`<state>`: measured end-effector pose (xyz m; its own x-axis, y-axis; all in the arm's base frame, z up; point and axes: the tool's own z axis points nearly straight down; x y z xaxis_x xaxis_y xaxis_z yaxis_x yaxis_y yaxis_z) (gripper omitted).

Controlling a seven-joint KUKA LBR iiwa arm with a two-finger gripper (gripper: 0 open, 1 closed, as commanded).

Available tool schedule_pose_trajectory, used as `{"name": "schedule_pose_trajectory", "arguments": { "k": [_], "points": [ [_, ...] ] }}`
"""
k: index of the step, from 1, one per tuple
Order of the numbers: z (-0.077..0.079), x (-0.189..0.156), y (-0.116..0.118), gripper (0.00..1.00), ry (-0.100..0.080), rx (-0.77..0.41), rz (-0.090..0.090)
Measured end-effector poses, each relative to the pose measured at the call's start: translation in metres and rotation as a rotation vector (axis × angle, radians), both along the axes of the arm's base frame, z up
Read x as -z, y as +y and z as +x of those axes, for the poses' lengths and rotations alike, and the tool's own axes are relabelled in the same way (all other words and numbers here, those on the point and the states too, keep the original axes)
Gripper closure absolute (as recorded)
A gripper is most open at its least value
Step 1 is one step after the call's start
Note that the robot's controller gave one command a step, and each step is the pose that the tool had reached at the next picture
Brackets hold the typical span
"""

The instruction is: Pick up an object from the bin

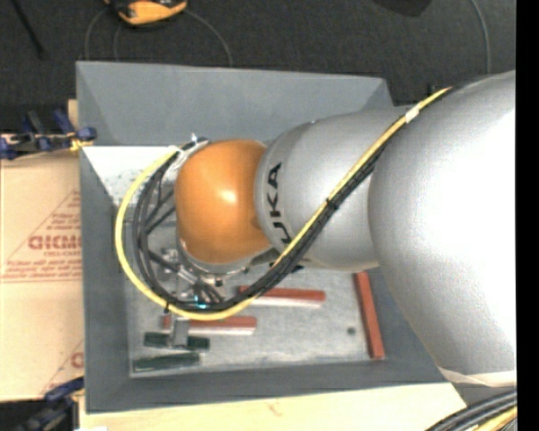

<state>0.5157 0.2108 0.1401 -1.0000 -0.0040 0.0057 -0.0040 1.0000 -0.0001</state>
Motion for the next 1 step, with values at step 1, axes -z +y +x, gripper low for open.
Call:
{"name": "schedule_pose_trajectory", "arguments": {
  "k": [1],
  "points": [
    [0.0022,-0.0045,-0.0009,0.00,-0.008,0.004,0.002]
  ]
}}
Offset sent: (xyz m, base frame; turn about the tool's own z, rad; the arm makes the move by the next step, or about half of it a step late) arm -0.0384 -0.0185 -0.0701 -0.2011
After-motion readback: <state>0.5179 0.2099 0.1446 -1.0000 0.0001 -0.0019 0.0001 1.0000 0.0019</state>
